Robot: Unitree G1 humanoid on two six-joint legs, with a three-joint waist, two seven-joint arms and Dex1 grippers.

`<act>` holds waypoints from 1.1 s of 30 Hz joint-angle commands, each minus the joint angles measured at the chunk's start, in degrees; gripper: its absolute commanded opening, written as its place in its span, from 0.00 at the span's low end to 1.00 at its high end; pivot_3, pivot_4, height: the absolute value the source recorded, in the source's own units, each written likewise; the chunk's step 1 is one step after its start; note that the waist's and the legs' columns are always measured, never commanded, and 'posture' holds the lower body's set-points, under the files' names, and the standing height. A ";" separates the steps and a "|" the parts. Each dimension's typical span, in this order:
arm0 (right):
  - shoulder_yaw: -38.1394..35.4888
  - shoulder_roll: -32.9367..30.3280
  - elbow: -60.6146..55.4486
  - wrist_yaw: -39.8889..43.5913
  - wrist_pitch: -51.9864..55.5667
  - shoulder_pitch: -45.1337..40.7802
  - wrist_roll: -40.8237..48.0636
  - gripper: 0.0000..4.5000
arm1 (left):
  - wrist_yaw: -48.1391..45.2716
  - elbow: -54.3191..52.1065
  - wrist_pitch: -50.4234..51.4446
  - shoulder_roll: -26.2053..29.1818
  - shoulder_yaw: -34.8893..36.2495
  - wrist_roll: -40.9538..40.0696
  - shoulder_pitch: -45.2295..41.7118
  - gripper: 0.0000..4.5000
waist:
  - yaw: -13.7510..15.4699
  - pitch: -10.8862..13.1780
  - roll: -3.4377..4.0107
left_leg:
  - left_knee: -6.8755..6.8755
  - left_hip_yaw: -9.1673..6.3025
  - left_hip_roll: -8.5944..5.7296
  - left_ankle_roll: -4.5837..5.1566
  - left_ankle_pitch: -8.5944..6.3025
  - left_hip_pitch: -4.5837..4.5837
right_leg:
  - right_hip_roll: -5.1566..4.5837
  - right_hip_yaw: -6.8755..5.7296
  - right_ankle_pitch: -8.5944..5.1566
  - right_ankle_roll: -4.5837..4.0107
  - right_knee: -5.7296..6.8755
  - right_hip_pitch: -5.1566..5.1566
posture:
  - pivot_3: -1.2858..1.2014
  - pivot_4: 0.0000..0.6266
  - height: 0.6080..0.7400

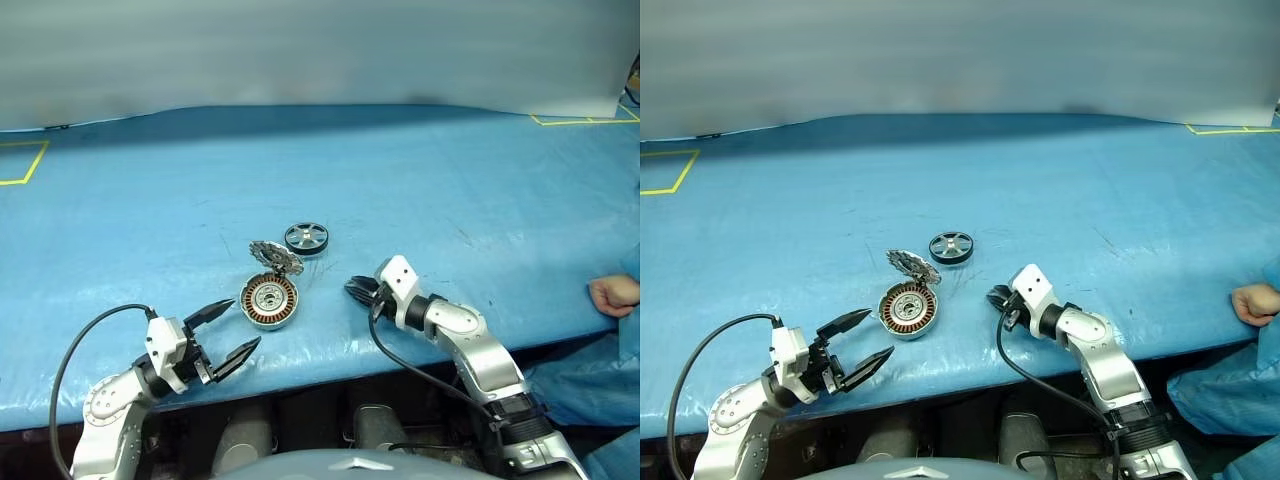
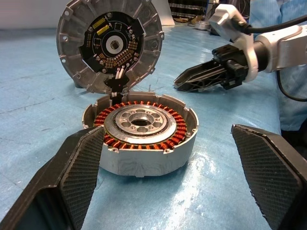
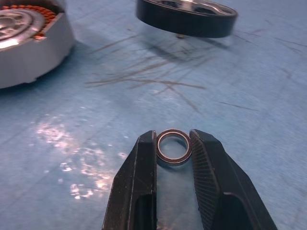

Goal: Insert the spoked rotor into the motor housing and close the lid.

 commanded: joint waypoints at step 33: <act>13.36 15.45 5.47 2.07 1.62 -12.00 0.60 0.15 | 3.08 1.71 -5.96 0.61 -0.58 1.50 1.36 1.00 | -0.03 0.00 0.00 | -0.22 0.05 0.23 -0.10 -0.16 0.01 | 0.17 -0.21 0.09 -0.21 -0.45 0.02 | 0.52 0.24 1.00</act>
